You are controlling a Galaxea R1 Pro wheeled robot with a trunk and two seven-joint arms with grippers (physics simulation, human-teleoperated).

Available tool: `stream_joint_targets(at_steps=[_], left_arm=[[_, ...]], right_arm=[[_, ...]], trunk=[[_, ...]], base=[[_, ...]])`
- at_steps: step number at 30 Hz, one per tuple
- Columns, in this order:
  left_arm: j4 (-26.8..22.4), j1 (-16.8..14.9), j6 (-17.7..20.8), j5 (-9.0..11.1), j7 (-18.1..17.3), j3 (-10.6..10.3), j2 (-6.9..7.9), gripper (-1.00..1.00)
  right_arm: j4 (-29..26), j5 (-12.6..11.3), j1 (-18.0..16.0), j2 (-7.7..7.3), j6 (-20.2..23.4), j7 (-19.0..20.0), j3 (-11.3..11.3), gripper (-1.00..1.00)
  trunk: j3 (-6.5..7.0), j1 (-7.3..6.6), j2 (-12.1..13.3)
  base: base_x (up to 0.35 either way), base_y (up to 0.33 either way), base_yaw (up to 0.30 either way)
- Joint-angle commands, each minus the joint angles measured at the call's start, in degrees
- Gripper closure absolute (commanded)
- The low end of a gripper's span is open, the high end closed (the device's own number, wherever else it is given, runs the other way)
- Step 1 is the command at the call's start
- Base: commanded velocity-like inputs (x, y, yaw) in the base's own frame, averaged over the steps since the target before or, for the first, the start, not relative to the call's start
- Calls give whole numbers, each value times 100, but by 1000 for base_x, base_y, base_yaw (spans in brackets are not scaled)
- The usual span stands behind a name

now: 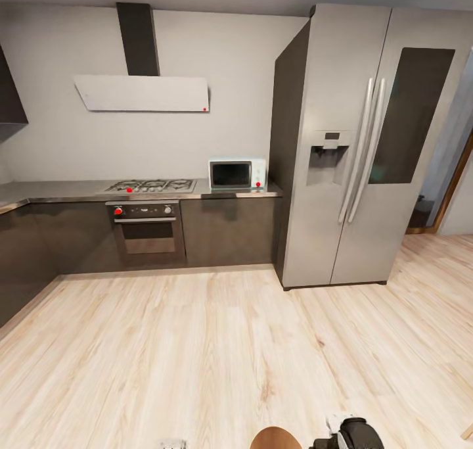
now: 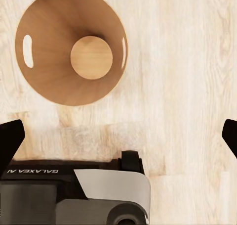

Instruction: Put the three can of soda from the living room inside the tash can in the kitchen.

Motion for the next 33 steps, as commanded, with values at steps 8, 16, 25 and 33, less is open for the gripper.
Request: stream_joint_targets(at_steps=[8,16,25,33], left_arm=[[44,-40,17,10,-18,-4,74,-100],[44,-40,17,10,-18,-4,74,-100],[44,-40,17,10,-18,-4,74,-100],[-184,-242,228,80,-122,134,185,-100]], right_arm=[[122,-101,104,33,39,120,-22,-100],[122,-101,104,33,39,120,-22,-100],[122,-101,104,33,39,120,-22,-100],[73,137,-123,-97,252,-12,67,-100]], trunk=[[0,0,0],[0,0,0],[0,0,0],[0,0,0]], base=[[0,0,0],[0,0,0],[0,0,0],[0,0,0]])
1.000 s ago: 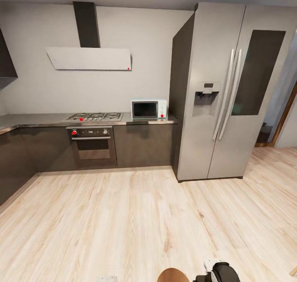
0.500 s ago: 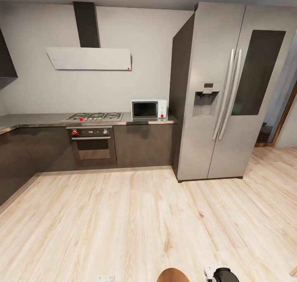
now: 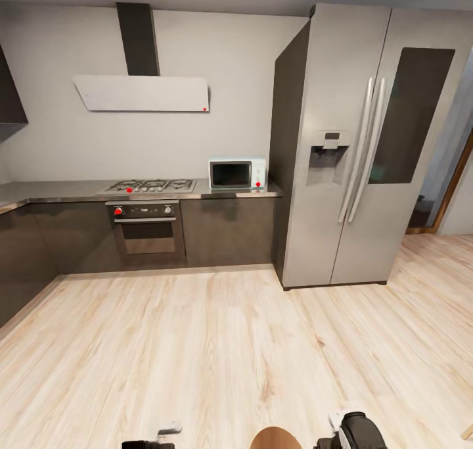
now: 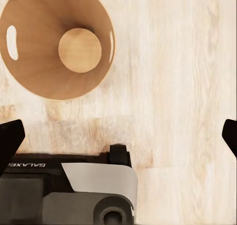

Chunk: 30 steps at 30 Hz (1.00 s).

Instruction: Put the three can of soda from the living room inside the tash can in the kitchen.

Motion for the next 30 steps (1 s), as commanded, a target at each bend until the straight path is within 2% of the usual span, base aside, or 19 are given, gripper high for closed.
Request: stream_joint_targets(at_steps=[1,3,4,8,16,21,30], left_arm=[[-33,-33,33,8,-14,16,33,-100],[-98,-99,97,11,-45,22,55,-100],[-164,-142,359,12,-73,24,61,-100],[-376,-134,349,14,-295,38,55,-100],[-633,-123,238,15,-365,43,69,-100],[-703,-127,89,16,-371,42,76,-100],[-737,-139,-77,16,-376,42,77,-100]], right_arm=[[31,17,-33,-13,33,-26,8,-100],[93,24,-98,-26,98,-80,9,-100],[153,26,-1113,-39,585,-125,8,-100],[700,33,-1466,-181,456,-347,7,-100],[975,36,-1695,-172,229,-426,20,-100],[1096,35,-1803,-80,189,-437,33,-100],[1424,36,-1858,-44,-20,-440,100,-100]], trunk=[[0,0,0],[0,0,0],[0,0,0],[0,0,0],[0,0,0],[0,0,0],[0,0,0]], base=[[0,0,0],[0,0,0],[0,0,0],[0,0,0],[0,0,0],[0,0,0],[0,0,0]])
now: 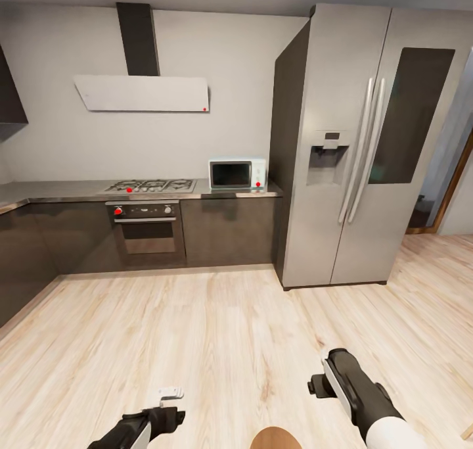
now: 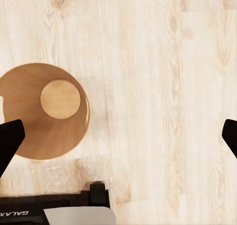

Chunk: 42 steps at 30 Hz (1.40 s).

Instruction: Put the three can of soda from the living room inside the tash can in the kitchen.

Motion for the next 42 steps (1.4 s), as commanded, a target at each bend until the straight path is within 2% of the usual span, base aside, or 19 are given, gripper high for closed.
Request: stream_joint_targets(at_steps=[1,8,28,34,42], left_arm=[[0,1,-31,0,0,0,1,-100],[-2,8,-163,0,3,2,-3,-100],[6,11,-273,0,26,0,-1,-100],[12,11,-371,0,26,0,-2,-100],[15,11,-413,0,27,-2,-4,-100]], right_arm=[[20,1,-1,1,-13,0,3,-100],[120,1,-3,-1,-54,1,12,-100],[161,1,0,4,-60,8,40,-100],[273,-6,1,7,-65,3,189,-100],[326,-11,-2,3,-69,5,223,-100]], trunk=[[0,0,0],[0,0,0],[-359,439,-802],[-467,571,-1043],[-610,747,-1364]], base=[[0,0,0],[0,0,0],[0,0,0],[0,0,0],[0,0,0]])
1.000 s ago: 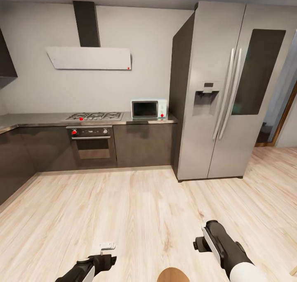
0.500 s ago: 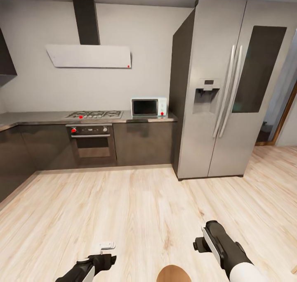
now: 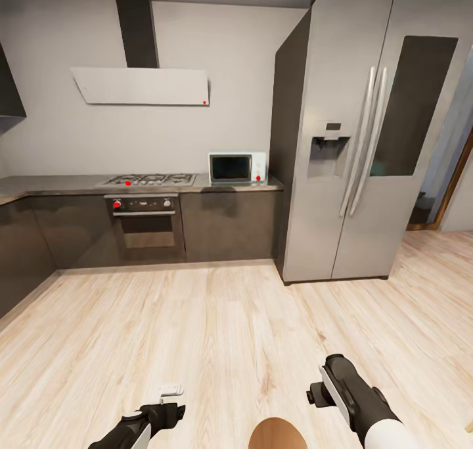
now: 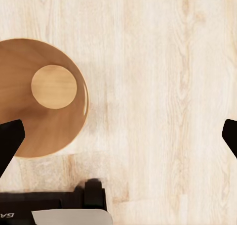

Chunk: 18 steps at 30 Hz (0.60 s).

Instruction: Put the three can of soda from the living room inside the tash can in the kitchen.

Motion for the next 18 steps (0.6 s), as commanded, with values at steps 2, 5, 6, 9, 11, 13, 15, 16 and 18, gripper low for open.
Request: stream_joint_targets(at_steps=[2,5,6,9,11,13,15,16,18], left_arm=[[0,0,-4,0,0,-1,0,-100],[0,0,-7,0,0,1,5,-100],[0,0,-7,0,0,-1,6,-100],[0,0,-8,0,-1,-4,2,-100],[0,2,-8,0,-1,-5,1,-100],[0,2,-8,0,-1,-6,0,-100],[0,3,-9,0,-1,-6,0,-100],[0,3,-10,0,-1,-7,0,-100],[0,3,-14,0,-1,-7,0,-100]], right_arm=[[3,1,1,1,0,-1,1,-100],[5,-1,3,1,0,0,7,-100],[5,-2,2,3,0,0,8,-100],[5,-4,3,7,0,-1,9,-100],[6,-8,4,9,0,0,10,-100],[6,-11,3,9,-2,2,10,-100],[6,-12,2,10,-7,1,10,-100],[7,-13,3,10,-26,0,10,-100],[56,-19,2,10,-194,-3,10,-100]], trunk=[[-36,45,-82],[-90,111,-202],[-108,132,-242],[-162,198,-362],[-198,242,-443],[-234,286,-523],[-270,330,-603],[-288,352,-643],[-324,396,-723]], base=[[0,0,0],[0,0,0],[0,0,0],[0,0,0],[0,0,0],[0,0,0],[0,0,0],[0,0,0],[0,0,0]])
